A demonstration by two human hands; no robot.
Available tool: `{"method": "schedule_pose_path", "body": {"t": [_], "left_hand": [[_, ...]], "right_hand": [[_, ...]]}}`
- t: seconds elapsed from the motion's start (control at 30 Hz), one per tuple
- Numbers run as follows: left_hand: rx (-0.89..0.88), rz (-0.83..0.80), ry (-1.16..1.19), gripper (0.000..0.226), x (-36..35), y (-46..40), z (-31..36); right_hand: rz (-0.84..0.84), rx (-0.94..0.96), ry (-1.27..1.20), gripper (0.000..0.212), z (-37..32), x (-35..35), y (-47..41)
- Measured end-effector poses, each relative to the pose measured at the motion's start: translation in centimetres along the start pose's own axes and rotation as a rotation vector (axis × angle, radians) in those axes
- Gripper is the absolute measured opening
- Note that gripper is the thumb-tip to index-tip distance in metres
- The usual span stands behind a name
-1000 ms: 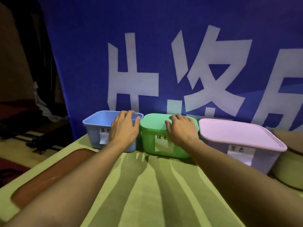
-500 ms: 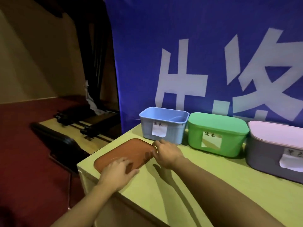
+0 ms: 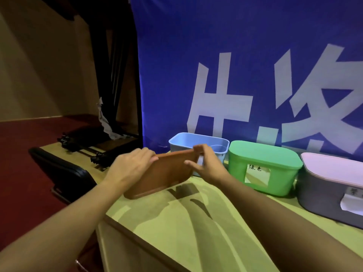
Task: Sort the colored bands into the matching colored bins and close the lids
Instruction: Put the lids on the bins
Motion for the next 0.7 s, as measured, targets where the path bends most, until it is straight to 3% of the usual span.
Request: {"method": "schedule_pose_path", "body": {"t": [0.1,0.2,0.3,0.4,0.47,0.53,0.6,0.7], "left_hand": [[0.151,0.058,0.106,0.042,0.6,-2.0,-2.0],[0.294,0.048,0.275,0.043,-0.3,-4.0,-3.2],[0.472,0.001,0.437,0.037,-2.5,-5.7,-3.3],[0.802,-0.033,0.664,0.056,-5.1,-6.7,-2.7],[0.914,-0.062,0.782,0.063,-6.9,-7.8,-1.7],[0.936,-0.083,0.882,0.064,-8.7,-9.4,-0.5],[0.938,-0.087,0.926,0.067,-10.3,-11.0,0.4],[0.922,-0.180,0.903,0.073,-12.6,-12.9,1.6]], "right_hand": [[0.046,-0.119,-0.241,0.053,1.2,1.5,-1.0],[0.137,-0.135,-0.261,0.027,2.7,2.9,-1.6],[0.218,-0.155,-0.328,0.021,3.9,4.3,-2.7],[0.362,-0.225,-0.395,0.025,5.3,5.9,-4.2],[0.444,-0.304,-0.453,0.029,6.5,6.6,-5.1],[0.482,-0.355,-0.503,0.028,7.4,6.9,-5.9],[0.491,-0.361,-0.491,0.042,8.0,7.3,-6.5],[0.434,-0.339,-0.217,0.059,8.4,8.3,-7.7]]}}
Point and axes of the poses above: each hand's wrist, its own y-axis away from the middle knuckle, its own x-axis out of the back of the hand, z = x × y, the point moved 6 cm from there along -y, towards the middle knuckle, and after that the axes turned 1 degree about -y, right-handed, at the moved point
